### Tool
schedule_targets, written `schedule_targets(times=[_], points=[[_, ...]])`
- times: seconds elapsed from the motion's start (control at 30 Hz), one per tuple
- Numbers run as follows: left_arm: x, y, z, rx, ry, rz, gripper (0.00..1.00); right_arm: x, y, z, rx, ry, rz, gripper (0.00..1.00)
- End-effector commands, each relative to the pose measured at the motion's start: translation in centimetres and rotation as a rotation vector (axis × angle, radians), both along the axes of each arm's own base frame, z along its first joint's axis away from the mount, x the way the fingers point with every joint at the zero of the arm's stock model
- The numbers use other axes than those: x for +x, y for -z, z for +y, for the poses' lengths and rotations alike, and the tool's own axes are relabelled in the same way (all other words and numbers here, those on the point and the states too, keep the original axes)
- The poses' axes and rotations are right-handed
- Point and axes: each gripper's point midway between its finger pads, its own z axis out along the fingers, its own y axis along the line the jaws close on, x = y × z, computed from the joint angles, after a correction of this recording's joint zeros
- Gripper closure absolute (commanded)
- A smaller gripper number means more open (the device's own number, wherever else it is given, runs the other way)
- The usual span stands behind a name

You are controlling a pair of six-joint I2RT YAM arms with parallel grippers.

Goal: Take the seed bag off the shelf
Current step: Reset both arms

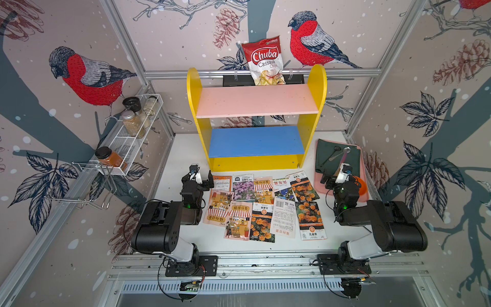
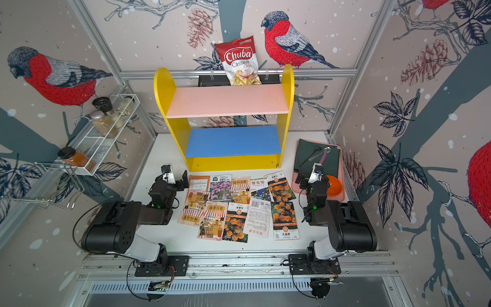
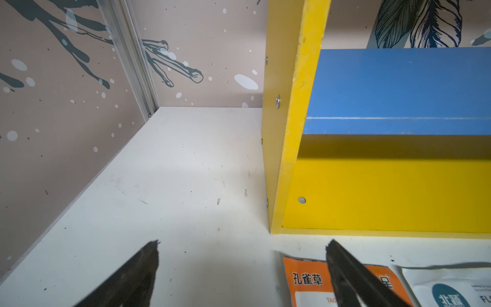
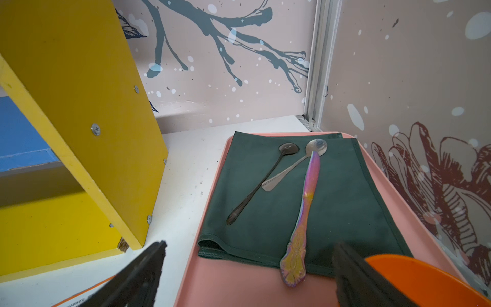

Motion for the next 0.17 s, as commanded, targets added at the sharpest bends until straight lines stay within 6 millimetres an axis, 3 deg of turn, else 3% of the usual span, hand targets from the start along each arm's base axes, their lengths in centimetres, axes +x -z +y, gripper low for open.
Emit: schedule_targets(times=[0.0,0.13], points=[[0.19,-0.96,-0.03,0.001,0.004,-0.039,0.02,0.22,-0.06,-0.03,0.022,0.004,-0.002,0.01],[0.21,-0.96,-0.01,0.001,0.004,-0.038,0.02,0.14,-0.17,-0.04,0.022,0.004,-0.005,0.01]])
